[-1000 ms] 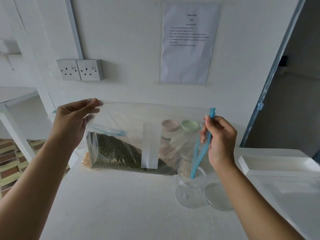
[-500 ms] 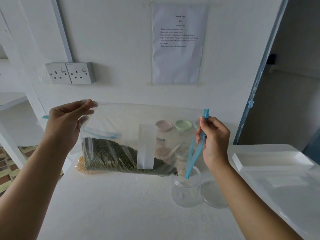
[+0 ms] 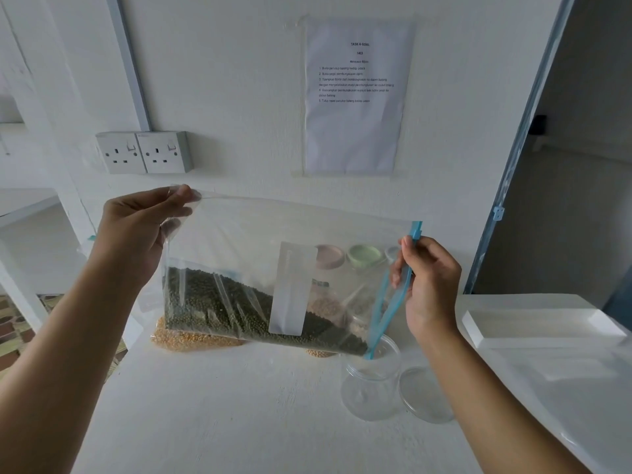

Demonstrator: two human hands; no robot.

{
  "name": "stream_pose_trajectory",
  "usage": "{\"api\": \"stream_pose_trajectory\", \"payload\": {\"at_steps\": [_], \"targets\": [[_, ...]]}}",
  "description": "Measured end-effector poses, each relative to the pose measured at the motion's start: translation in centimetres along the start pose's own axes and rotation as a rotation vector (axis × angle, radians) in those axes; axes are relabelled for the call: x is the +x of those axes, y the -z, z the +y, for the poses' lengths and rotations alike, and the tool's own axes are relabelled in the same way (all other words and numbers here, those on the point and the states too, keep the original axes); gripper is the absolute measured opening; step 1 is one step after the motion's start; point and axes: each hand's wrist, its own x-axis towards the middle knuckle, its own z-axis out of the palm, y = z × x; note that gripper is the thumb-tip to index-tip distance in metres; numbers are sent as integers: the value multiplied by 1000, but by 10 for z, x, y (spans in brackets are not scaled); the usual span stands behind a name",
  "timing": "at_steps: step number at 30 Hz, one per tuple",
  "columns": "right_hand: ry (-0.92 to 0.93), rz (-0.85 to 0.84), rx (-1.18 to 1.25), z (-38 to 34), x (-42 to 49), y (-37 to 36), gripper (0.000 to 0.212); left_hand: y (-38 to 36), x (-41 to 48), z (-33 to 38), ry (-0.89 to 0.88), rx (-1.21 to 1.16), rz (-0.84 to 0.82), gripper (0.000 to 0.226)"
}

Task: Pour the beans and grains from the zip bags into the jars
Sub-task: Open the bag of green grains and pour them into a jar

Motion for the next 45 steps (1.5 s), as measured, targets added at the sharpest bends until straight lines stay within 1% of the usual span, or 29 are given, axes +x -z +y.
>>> {"api": "stream_pose_trajectory", "payload": {"at_steps": [9, 12, 20, 21, 23, 31, 38, 45], "targets": [[1, -2, 12, 3, 0, 2, 19, -4, 1, 3, -4, 18, -6, 7], [-11, 9, 24, 4, 0, 3, 17, -6, 3, 5, -7, 33, -15, 11], [-13, -7, 14, 4, 0, 4, 17, -8, 3, 4, -2, 32, -19, 8], [-15, -4, 15, 4, 0, 5, 17, -8, 4, 4, -11, 29, -21, 13], [-20, 6, 16, 5, -1, 5, 17, -10, 5, 3, -29, 25, -33, 30], [-12, 7, 15, 4, -4, 8, 22, -15, 1, 6, -48, 14, -65, 59], [10, 21, -30, 7, -7, 9, 24, -16, 0, 3, -29, 6, -55, 49], [18, 66, -36, 9, -10, 5, 29, -14, 2, -2, -17, -16, -53, 47]]}}
